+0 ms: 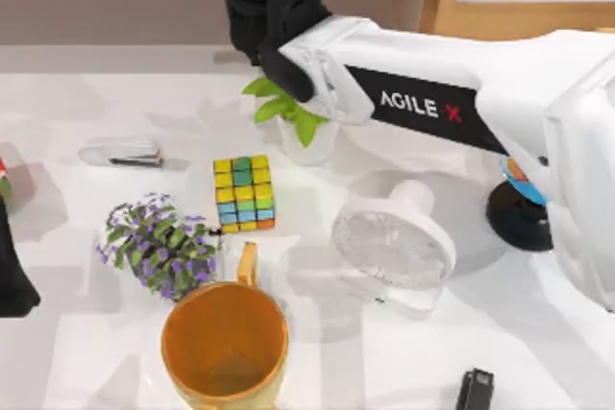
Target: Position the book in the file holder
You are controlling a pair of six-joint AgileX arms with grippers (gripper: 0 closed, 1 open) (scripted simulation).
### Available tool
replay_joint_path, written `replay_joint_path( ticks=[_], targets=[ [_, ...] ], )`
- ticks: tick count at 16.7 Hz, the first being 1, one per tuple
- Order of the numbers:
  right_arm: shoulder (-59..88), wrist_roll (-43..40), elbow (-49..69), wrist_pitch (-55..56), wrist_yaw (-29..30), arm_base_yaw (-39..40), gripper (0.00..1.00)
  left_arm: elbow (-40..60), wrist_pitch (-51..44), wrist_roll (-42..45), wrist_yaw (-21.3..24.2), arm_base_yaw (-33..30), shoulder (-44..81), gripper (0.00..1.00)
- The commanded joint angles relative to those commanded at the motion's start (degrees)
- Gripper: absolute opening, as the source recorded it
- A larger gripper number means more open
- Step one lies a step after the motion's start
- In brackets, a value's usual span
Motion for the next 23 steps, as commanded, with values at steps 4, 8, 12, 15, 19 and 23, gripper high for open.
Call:
replay_joint_path(
  ticks=[4,8,12,15,19,23],
  targets=[
    [0.00,0.00,0.00,0.00,0.00,0.00,0.10,0.00,0.00,0.00,0.00,0.00,0.00,1.00],
    [0.00,0.00,0.00,0.00,0.00,0.00,0.00,0.00,0.00,0.00,0.00,0.00,0.00,1.00],
    [0.00,0.00,0.00,0.00,0.00,0.00,0.00,0.00,0.00,0.00,0.00,0.00,0.00,1.00],
    [-0.14,0.08,0.11,-0.17,-0.02,0.22,0.00,0.00,0.00,0.00,0.00,0.00,0.00,1.00],
    [-0.60,0.09,1.08,-1.61,-0.04,0.22,0.00,0.00,0.00,0.00,0.00,0.00,0.00,1.00],
    [-0.98,0.10,1.86,-2.77,-0.04,0.21,0.00,0.00,0.00,0.00,0.00,0.00,0.00,1.00]
  ],
)
